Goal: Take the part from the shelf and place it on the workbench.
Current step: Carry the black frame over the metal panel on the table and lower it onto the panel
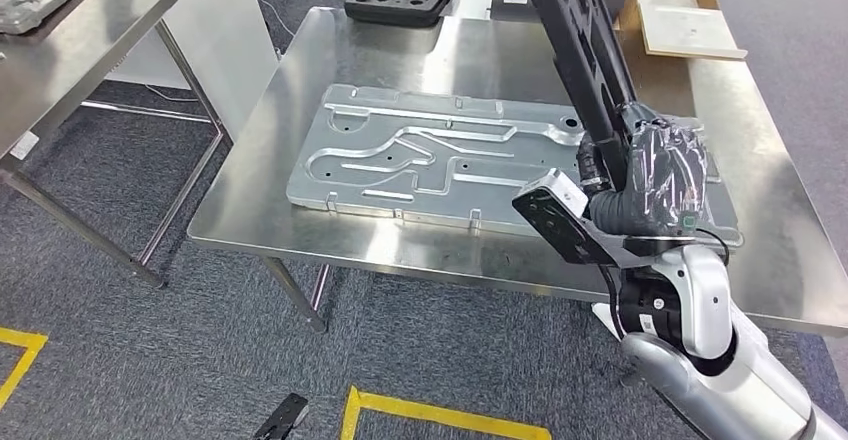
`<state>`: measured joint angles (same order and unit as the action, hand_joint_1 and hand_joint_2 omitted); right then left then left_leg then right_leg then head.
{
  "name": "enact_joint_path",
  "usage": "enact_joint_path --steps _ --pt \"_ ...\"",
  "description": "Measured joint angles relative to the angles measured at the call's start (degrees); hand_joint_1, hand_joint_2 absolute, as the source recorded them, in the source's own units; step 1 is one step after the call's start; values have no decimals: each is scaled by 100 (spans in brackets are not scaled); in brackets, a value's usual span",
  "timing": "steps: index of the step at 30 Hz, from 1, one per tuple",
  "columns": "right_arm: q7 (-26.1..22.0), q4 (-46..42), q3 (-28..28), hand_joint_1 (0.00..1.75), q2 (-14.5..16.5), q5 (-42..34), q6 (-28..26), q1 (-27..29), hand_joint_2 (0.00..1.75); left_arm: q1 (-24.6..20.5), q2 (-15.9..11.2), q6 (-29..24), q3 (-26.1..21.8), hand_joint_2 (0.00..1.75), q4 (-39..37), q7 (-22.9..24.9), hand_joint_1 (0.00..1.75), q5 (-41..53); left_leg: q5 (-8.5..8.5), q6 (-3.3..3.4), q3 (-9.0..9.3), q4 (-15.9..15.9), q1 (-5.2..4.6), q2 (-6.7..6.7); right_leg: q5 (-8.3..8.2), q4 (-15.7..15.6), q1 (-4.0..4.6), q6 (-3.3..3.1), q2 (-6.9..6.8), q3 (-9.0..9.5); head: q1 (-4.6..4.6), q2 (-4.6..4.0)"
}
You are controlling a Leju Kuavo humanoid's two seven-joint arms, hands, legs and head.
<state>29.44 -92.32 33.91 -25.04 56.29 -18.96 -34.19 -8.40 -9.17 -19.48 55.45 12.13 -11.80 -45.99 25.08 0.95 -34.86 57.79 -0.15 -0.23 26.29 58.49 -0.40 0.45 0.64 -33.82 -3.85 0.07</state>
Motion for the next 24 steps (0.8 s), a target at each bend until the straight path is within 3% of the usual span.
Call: enact_joint_path --steps 2,3,6,7,8,11,13,17,19,21,22,23,24 --pt "0 71 -36 175 -73 -51 28 2 175 -13 1 9 0 175 1 3 0 16 -28 47 65 -95 33 -2 77 112 -3 68 -8 -44 17 0" --pt "0 107 -67 175 -109 -72 41 1 175 -23 2 16 0 175 1 4 0 25 -37 74 101 -136 54 -2 178 316 -8 101 -11 -145 30 0" --pt "0 249 -124 175 -203 -145 119 25 175 -40 1 27 0 175 0 20 0 45 5 116 153 -144 62 -3 515 1320 -54 180 -15 -726 49 0" --pt "0 295 -124 175 -230 -166 142 41 175 -40 2 28 0 175 0 26 0 47 29 113 171 -135 67 -5 497 1487 -72 203 -17 -860 50 0" --pt "0 340 -124 175 -256 -180 153 55 175 -40 6 30 0 175 1 31 0 49 61 103 191 -116 76 -8 371 1443 -93 225 -20 -890 50 0" --pt "0 437 -127 175 -310 -194 172 55 175 -48 12 33 0 175 1 38 0 61 210 8 242 9 109 -21 -193 511 -131 281 -35 -520 65 0" --pt "0 489 -128 175 -334 -213 217 54 175 -61 4 33 0 175 0 48 0 68 285 -76 226 79 100 -27 -243 193 -119 226 -23 -368 82 0" --pt "0 621 -126 175 -373 -325 338 81 175 -73 3 32 0 175 0 68 0 94 373 -181 192 150 90 -17 -177 178 -115 33 -7 -350 76 0" --pt "1 691 -126 175 -379 -402 400 81 175 -83 3 36 0 175 0 78 0 101 594 -213 -24 599 91 -2 -158 160 -115 -34 -10 -305 58 0" --pt "1 792 -119 175 -382 -488 487 104 175 -81 3 46 0 175 0 83 0 83 823 -216 -442 1312 89 0 -130 157 -86 -80 -13 -269 49 0" --pt "1 846 -111 175 -382 -536 540 125 175 -73 3 63 0 175 0 74 0 67 833 -203 -611 1538 86 0 -114 157 -65 -98 -12 -250 48 0" --pt "1 898 -101 175 -383 -584 587 147 175 -66 3 90 0 175 0 56 0 48 741 -177 -691 1573 78 0 -97 157 -44 -113 -9 -227 48 0" --pt "2 942 -92 175 -383 -636 631 163 175 -62 2 124 0 175 0 28 0 29 554 -135 -664 1397 62 -1 -80 157 -23 -122 -6 -200 49 0"
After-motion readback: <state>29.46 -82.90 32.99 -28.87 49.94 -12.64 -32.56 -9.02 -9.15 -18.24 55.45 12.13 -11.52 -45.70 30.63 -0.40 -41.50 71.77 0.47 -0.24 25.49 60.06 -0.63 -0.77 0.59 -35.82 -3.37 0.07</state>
